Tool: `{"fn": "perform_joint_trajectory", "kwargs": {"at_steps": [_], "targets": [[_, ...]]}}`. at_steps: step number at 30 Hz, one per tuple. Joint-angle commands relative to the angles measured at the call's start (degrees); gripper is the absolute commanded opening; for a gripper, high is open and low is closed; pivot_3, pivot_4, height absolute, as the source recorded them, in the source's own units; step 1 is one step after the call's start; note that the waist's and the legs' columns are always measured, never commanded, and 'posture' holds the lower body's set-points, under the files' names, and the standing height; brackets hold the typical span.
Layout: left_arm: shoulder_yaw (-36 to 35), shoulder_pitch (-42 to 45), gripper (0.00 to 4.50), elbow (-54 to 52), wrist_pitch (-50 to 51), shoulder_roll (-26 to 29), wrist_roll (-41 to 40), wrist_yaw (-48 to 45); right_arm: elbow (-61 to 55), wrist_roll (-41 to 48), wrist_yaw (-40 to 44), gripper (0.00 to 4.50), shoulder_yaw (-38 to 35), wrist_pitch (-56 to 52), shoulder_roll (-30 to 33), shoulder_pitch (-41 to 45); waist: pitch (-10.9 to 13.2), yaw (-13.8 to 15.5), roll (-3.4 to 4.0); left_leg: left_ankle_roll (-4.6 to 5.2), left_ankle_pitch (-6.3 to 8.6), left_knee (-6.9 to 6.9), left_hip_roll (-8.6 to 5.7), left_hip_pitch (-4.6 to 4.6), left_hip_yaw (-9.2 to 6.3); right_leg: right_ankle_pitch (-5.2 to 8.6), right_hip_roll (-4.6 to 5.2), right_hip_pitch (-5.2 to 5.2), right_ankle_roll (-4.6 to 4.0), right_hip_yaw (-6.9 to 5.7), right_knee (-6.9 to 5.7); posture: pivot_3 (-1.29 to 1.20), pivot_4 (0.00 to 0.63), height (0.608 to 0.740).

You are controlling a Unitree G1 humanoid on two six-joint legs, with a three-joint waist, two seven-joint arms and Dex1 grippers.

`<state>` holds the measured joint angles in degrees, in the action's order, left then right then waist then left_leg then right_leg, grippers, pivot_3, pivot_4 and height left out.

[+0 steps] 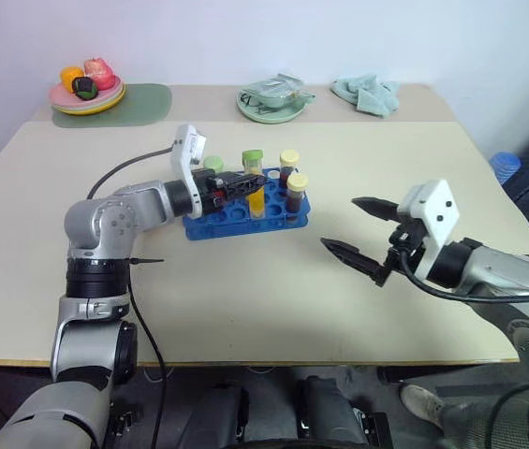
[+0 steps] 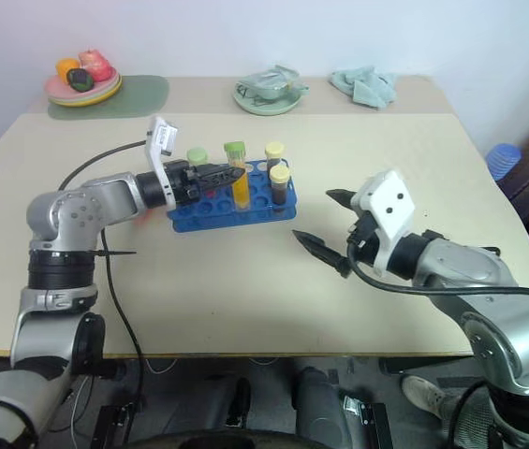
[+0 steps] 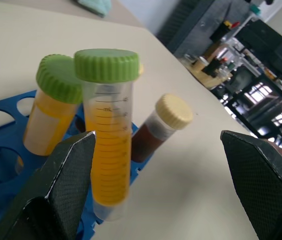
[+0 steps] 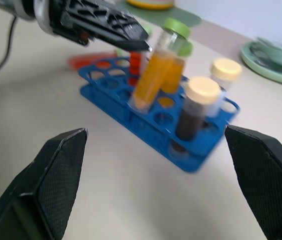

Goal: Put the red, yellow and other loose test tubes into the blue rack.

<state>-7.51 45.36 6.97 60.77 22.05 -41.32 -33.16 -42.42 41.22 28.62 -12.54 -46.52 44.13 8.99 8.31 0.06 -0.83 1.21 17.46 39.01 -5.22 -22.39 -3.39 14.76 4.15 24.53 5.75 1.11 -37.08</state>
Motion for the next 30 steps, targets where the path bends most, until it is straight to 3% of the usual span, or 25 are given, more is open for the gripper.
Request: {"fn": "perform_joint_trajectory", "kwargs": {"at_steps": [1, 20, 27, 30], "targets": [[-0.07, 2.02, 4.09, 1.07, -1.39, -0.48, 1.39, 0.87, -2.85, 1.28, 0.19, 4.50, -3.87, 0.14, 1.22, -1.18, 0.00, 0.20, 0.00, 0.00, 0.00, 0.00, 0.00, 0.00, 0.01, 0.00, 0.00, 0.00, 0.00, 0.01, 0.00, 0.00, 0.150, 0.740], [3.30, 8.10, 4.09, 12.63, -6.67, -4.35, 8.68, -1.34, -5.66, 2.70, -2.28, 4.50, -7.50, 0.34, 0.96, -6.24, 0.02, 0.74, -0.04, 0.00, 0.01, -0.01, -0.01, -0.05, 0.00, 0.00, 0.01, 0.02, 0.00, 0.00, 0.05, 0.00, 0.150, 0.740], [3.56, 8.95, 0.80, 14.45, -8.19, -5.56, 9.66, -2.28, -6.10, 2.95, -2.91, 4.50, -7.59, 0.39, 0.82, -6.78, 0.03, 0.65, -0.03, 0.01, 0.01, -0.01, -0.01, -0.05, 0.00, 0.00, 0.01, 0.02, 0.00, 0.00, 0.05, 0.00, 0.150, 0.740], [3.43, 8.97, 0.74, 14.22, -8.26, -5.84, 9.68, -2.71, -6.20, 3.11, -3.23, 4.50, -7.47, 0.18, 0.79, -6.61, 0.02, 0.73, -0.04, 0.00, 0.01, -0.01, -0.01, -0.05, 0.00, 0.00, 0.01, 0.02, 0.00, 0.00, 0.05, 0.00, 0.150, 0.740]]}}
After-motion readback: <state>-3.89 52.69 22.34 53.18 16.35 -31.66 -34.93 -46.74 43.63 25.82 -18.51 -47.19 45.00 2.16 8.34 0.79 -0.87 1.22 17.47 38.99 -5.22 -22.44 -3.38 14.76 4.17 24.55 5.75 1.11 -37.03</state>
